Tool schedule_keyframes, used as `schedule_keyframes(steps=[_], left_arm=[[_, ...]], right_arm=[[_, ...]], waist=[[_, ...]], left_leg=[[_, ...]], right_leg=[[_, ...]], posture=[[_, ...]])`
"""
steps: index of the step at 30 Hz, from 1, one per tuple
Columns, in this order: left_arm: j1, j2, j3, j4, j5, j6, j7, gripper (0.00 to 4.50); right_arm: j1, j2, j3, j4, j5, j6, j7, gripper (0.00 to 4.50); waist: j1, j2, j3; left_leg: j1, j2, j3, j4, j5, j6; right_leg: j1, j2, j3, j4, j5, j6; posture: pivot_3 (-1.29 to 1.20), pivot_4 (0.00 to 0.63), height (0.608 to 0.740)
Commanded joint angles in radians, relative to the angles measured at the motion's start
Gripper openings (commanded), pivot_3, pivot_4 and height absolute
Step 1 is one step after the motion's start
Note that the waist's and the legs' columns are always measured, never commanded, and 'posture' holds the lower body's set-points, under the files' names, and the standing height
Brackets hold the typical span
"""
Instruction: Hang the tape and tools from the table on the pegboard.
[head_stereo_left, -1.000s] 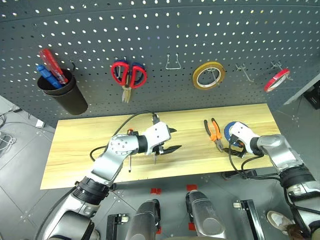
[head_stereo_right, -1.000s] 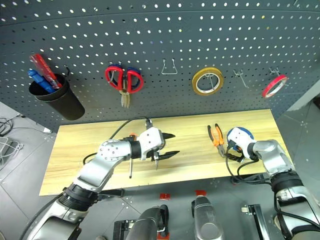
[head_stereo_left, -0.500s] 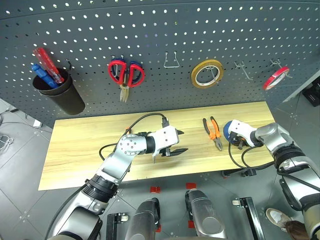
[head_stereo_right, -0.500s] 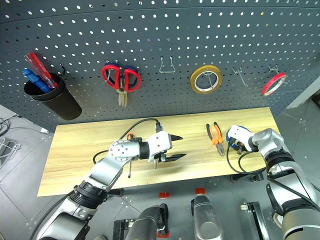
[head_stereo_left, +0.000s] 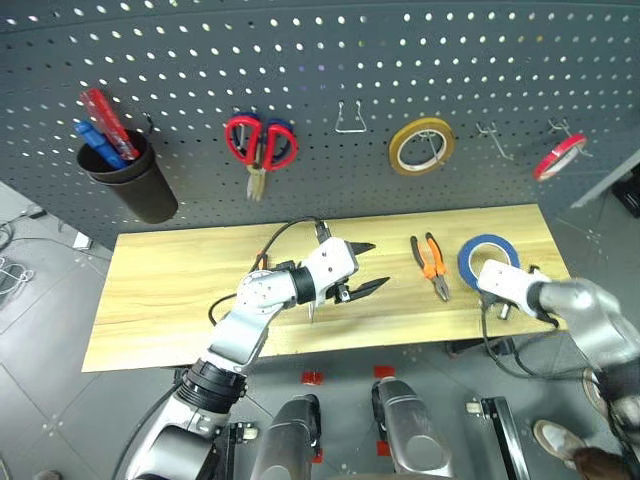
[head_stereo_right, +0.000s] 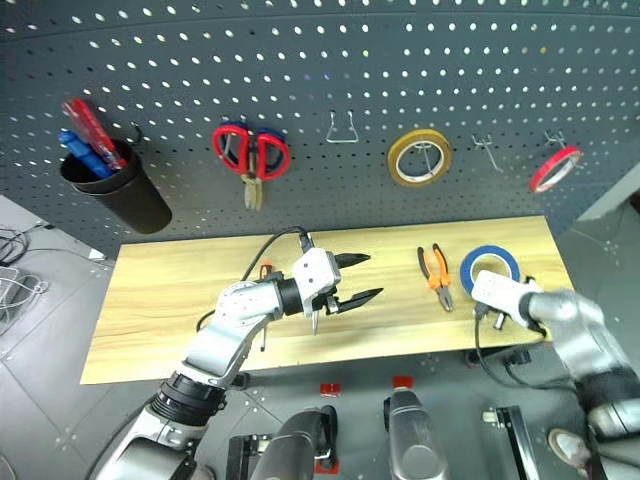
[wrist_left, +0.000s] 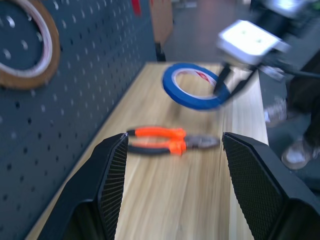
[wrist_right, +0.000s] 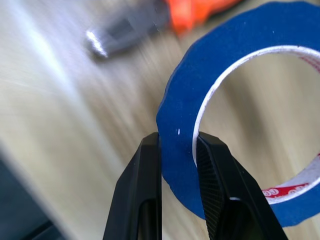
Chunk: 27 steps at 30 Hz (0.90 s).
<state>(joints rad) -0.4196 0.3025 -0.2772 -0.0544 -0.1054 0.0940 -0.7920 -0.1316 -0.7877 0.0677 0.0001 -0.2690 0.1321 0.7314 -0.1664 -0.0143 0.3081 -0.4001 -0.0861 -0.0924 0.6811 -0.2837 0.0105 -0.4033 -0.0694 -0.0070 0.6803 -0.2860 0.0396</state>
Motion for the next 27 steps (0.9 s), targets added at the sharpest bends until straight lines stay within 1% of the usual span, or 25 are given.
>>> schedule_keyframes(steps=[1,3,5,9,11,16,19,21,23,25,27], left_arm=[[-0.022,-0.027,0.039,-0.091,-0.06,0.021,0.021,3.17],[-0.039,-0.027,0.052,-0.106,-0.073,0.034,0.023,3.17],[-0.058,-0.024,0.066,-0.117,-0.089,0.046,0.025,3.17],[-0.089,-0.017,0.08,-0.121,-0.102,0.061,0.017,3.17],[-0.098,-0.018,0.08,-0.112,-0.099,0.059,0.023,3.17],[-0.1,-0.018,0.062,-0.105,-0.077,0.047,0.029,3.17],[-0.095,-0.011,0.06,-0.11,-0.068,0.049,0.031,3.17],[-0.089,-0.004,0.065,-0.111,-0.062,0.052,0.034,3.17],[-0.081,0.006,0.071,-0.112,-0.059,0.053,0.037,3.17],[-0.064,0.032,0.082,-0.113,-0.052,0.052,0.036,3.17],[-0.046,0.074,0.101,-0.105,-0.044,0.043,0.029,3.17]], right_arm=[[0.084,0.083,-0.1,-0.239,-0.028,-0.025,-0.192,0.66],[0.11,0.142,-0.123,-0.324,-0.038,-0.049,-0.27,0.66],[0.092,0.172,-0.124,-0.367,-0.05,-0.085,-0.316,0.66],[-0.045,0.2,-0.117,-0.32,-0.04,-0.126,-0.369,0.66],[-0.139,0.201,-0.095,-0.233,-0.028,-0.179,-0.372,0.66],[-0.362,0.215,-0.06,0.085,-0.013,-0.269,-0.388,0.66],[-0.49,0.238,-0.053,0.298,0.034,-0.258,-0.348,0.66],[-0.532,0.248,-0.044,0.377,0.065,-0.256,-0.299,0.66],[-0.546,0.257,-0.046,0.412,0.091,-0.26,-0.273,0.66],[-0.539,0.267,-0.052,0.407,0.113,-0.239,-0.26,1.39],[-0.508,0.274,-0.051,0.367,0.122,-0.205,-0.253,1.96]], waist=[[-0.01,0.0,0.0],[-0.021,0.0,0.0],[-0.03,0.0,0.0],[-0.038,-0.001,0.0],[-0.042,-0.001,0.0],[-0.056,-0.002,0.0],[-0.06,-0.002,0.0],[-0.06,-0.002,0.0],[-0.06,-0.002,0.0],[-0.061,-0.002,-0.001],[-0.062,-0.002,-0.001]], left_leg=[[0.001,0.001,0.003,0.0,0.0,0.0],[0.001,0.001,0.006,0.0,0.001,0.002],[0.002,0.003,0.007,0.0,0.002,0.003],[0.006,0.008,0.016,0.0,0.003,0.004],[0.006,0.01,0.018,-0.001,0.003,0.004],[0.005,0.01,0.019,-0.001,0.004,0.001],[0.005,0.01,0.021,-0.001,0.003,0.003],[0.005,0.011,0.021,-0.001,0.003,0.004],[0.004,0.011,0.021,-0.001,0.003,0.004],[0.003,0.011,0.021,-0.001,0.003,0.004],[0.002,0.011,0.022,-0.001,0.003,0.004]], right_leg=[[-0.001,0.001,0.0,0.001,0.002,0.002],[-0.001,0.001,0.002,0.001,0.005,0.003],[-0.001,0.003,0.007,0.0,0.008,0.004],[-0.001,0.012,0.02,-0.001,0.013,0.006],[-0.002,0.013,0.022,-0.001,0.014,0.006],[-0.003,0.014,0.024,-0.002,0.014,0.005],[-0.004,0.014,0.026,-0.002,0.015,0.004],[-0.004,0.014,0.025,-0.002,0.015,0.004],[-0.005,0.014,0.025,-0.002,0.015,0.004],[-0.006,0.014,0.025,-0.002,0.015,0.004],[-0.007,0.014,0.026,-0.001,0.015,0.004]], posture=[[-0.42,0.289,0.74],[-0.42,0.29,0.74],[-0.42,0.286,0.74],[-0.41,0.276,0.74],[-0.41,0.272,0.74],[-0.39,0.253,0.74],[-0.38,0.251,0.74],[-0.38,0.25,0.74],[-0.38,0.25,0.74],[-0.37,0.251,0.74],[-0.37,0.252,0.74]])
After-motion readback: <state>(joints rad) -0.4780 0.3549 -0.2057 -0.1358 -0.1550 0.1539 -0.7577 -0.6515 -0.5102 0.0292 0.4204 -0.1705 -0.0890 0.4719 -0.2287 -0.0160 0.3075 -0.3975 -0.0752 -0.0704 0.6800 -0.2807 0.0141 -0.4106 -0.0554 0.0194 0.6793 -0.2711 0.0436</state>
